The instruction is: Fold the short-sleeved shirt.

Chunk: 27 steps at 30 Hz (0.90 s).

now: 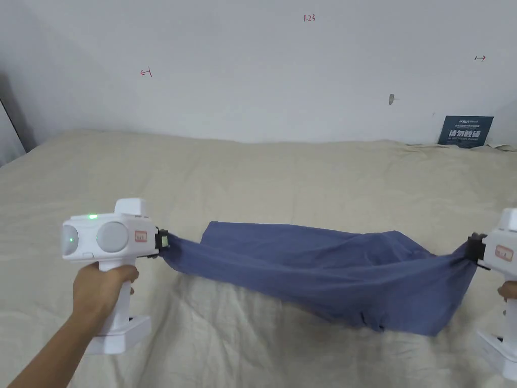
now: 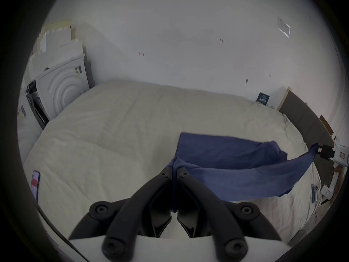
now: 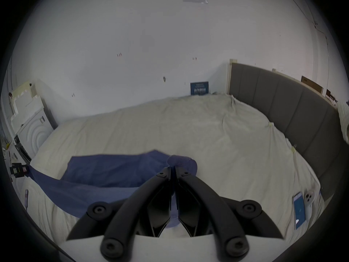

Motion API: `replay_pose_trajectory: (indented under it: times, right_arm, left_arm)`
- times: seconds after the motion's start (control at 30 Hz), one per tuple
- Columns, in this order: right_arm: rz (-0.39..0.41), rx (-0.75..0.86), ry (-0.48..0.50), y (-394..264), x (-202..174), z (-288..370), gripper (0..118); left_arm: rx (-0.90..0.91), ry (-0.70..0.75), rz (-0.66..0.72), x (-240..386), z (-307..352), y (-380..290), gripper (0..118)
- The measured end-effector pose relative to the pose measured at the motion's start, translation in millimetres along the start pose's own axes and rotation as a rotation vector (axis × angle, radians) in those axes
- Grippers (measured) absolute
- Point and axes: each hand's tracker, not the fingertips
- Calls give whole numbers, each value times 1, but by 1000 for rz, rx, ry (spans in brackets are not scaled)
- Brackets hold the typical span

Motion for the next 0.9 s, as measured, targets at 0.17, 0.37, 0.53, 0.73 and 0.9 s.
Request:
replay_pose_trajectory:
  times: [0.17, 0.37, 0.53, 0.73, 0.9]
  right_arm:
    - [7, -34, 3, -35, 7, 7, 2]
    - [20, -50, 9, -74, 15, 27, 2]
    - [55, -48, 19, -110, 15, 60, 2]
    - [68, -74, 34, -153, 17, 106, 2]
    - [47, -84, 44, -178, 25, 139, 2]
  left_arm:
    - [-35, -6, 8, -4, -8, -37, 1]
    - [-80, 0, 37, -19, -7, -78, 1]
    - [-106, 2, 46, -28, 12, -118, 1]
    - [-148, 5, 21, -34, 37, -167, 1]
    - [-159, 1, 6, -42, 72, -197, 1]
